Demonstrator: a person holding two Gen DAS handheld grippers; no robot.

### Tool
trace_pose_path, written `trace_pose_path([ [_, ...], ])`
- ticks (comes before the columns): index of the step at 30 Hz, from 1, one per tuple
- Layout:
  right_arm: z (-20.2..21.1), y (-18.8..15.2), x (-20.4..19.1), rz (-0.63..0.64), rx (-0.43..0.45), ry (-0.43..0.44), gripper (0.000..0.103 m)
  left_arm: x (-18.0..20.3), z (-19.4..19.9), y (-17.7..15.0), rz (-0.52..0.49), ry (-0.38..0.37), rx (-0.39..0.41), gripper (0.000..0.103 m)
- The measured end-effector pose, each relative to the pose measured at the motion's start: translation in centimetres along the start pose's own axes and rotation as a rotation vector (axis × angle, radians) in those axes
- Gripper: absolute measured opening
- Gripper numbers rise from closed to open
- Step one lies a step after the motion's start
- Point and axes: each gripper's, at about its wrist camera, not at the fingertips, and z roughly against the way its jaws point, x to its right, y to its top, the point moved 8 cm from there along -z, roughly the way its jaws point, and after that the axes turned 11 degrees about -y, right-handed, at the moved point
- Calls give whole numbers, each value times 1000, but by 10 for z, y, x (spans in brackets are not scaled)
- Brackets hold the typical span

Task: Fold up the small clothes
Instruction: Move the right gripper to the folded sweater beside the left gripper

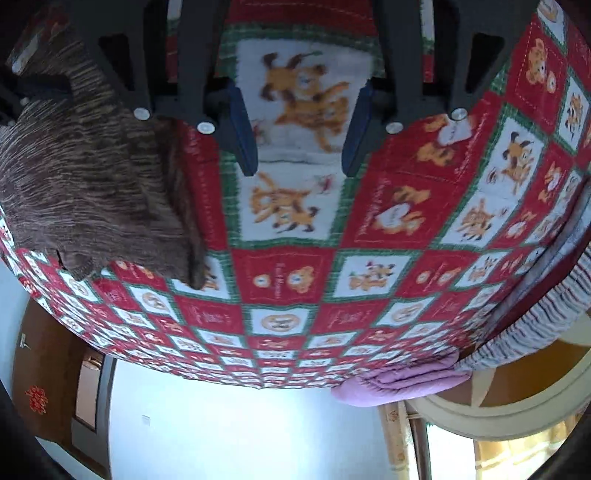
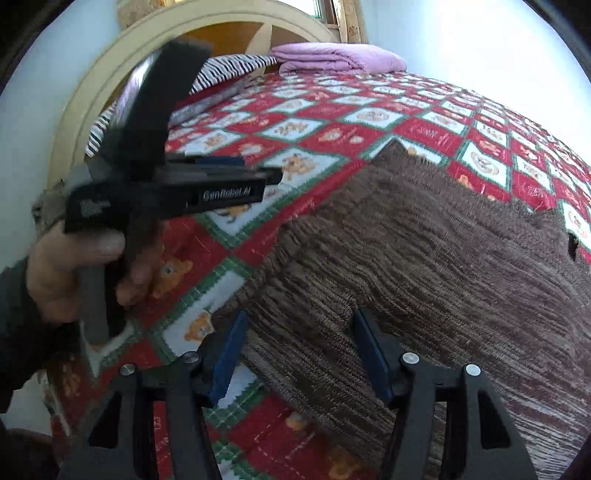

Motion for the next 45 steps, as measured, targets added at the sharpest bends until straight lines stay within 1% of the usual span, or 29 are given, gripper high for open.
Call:
trace_pose_path([
  [2,-2,8,9,-32,23,-42,62,-9,-1,-1,45,12,-5,69],
  [3,-8,9,11,-31,16,-62,62,-11,-2,0,55,11,-6,69],
  [4,-19,3,8,-13,-30,-66,62,-11,-3,0,57,12,-7,69],
  [5,-25,-1,2,3,-50,-70,62,-11,-3,-1,54,13,-9,70],
  [6,-23,-3,-3,32,-15,-96,62,-10,-3,-1,45,14,-12,73],
  [7,-18,-5,-10,56,-4,-83,62,-10,-3,-1,38,14,-13,74],
  [9,-8,-8,-14,34,-5,-35,62,-9,-3,-2,27,16,-11,76],
  [11,3,-7,-13,36,28,-50,62,-11,-4,-2,30,12,-18,77],
  [14,14,-7,-20,111,82,-126,62,-10,-9,-4,24,22,-42,77],
  [17,9,-20,-40,249,84,-220,62,-6,-11,-5,0,33,-53,77],
  [18,7,-23,-43,293,89,-273,62,-5,-12,-6,-9,36,-57,77],
  [19,8,-25,-44,316,103,-318,62,-3,-12,-6,-16,40,-57,77],
  [21,10,-20,-42,318,122,-366,62,-2,-13,-6,-33,50,-60,77],
  [22,12,-17,-39,317,136,-407,62,-1,-13,-6,-38,52,-60,77],
  [23,12,-16,-37,313,138,-418,62,-1,-13,-6,-43,55,-60,77],
  [24,12,-16,-37,308,132,-405,62,0,-13,-6,-45,57,-62,78],
  [25,11,-19,-40,301,117,-367,62,0,-13,-5,-48,59,-63,78],
  [26,10,-22,-44,308,110,-350,62,1,-14,-5,-51,60,-64,78],
  [28,16,-27,-49,349,132,-400,62,3,-15,-4,-61,65,-65,78],
  [30,18,-24,-48,356,148,-446,62,6,-16,-1,-73,66,-65,78],
  [31,19,-21,-45,353,162,-481,62,7,-16,1,-76,60,-64,78],
  [32,20,-19,-43,349,166,-491,61,8,-16,4,-75,52,-61,78],
  [33,18,-19,-42,343,158,-479,61,9,-16,8,-65,33,-52,78],
  [34,17,-21,-43,346,156,-472,58,10,-16,11,-54,18,-47,79],
  [35,17,-21,-44,355,160,-475,55,11,-16,15,-38,-2,-43,80],
  [39,15,-27,-58,430,177,-523,52,19,-20,34,6,-97,-10,81],
  [41,13,-28,-61,450,179,-540,50,28,-22,40,7,-130,-2,81],
  [45,15,-28,-62,436,174,-530,50,52,-32,49,-18,-217,-16,81],
])
